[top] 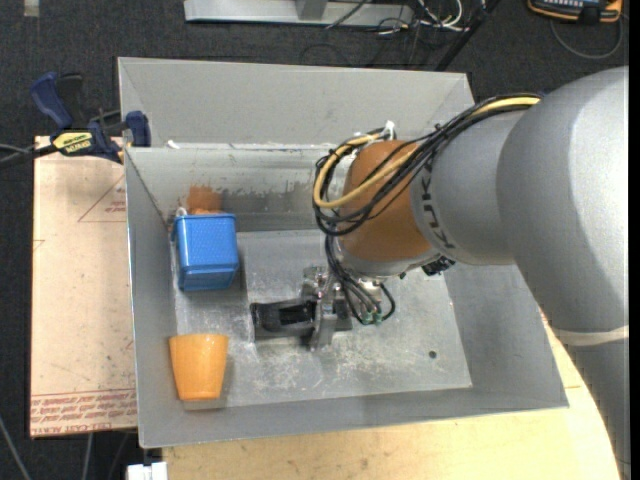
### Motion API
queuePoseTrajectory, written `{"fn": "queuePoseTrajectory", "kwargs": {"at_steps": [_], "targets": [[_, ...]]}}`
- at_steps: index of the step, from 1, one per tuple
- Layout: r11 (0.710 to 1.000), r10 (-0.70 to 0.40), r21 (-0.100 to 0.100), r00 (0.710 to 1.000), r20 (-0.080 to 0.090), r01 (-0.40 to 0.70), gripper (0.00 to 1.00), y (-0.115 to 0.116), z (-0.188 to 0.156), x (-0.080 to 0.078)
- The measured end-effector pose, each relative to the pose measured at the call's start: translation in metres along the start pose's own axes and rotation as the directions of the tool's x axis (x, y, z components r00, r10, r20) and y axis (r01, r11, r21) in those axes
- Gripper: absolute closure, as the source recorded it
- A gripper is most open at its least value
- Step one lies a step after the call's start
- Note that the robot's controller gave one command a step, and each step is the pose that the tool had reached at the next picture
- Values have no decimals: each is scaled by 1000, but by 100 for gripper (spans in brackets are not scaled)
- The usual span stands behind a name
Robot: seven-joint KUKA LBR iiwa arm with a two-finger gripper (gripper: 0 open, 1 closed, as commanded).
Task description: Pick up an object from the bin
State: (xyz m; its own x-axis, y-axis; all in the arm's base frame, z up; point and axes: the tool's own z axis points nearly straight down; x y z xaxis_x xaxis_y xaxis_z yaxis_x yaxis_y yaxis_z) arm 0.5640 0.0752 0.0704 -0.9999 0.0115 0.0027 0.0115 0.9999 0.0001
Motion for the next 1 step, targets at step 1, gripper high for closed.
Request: {"fn": "queuePoseTrajectory", "kwargs": {"at_steps": [1], "targets": [[1000,0,0,1000,0,0,100,0,0,0]]}}
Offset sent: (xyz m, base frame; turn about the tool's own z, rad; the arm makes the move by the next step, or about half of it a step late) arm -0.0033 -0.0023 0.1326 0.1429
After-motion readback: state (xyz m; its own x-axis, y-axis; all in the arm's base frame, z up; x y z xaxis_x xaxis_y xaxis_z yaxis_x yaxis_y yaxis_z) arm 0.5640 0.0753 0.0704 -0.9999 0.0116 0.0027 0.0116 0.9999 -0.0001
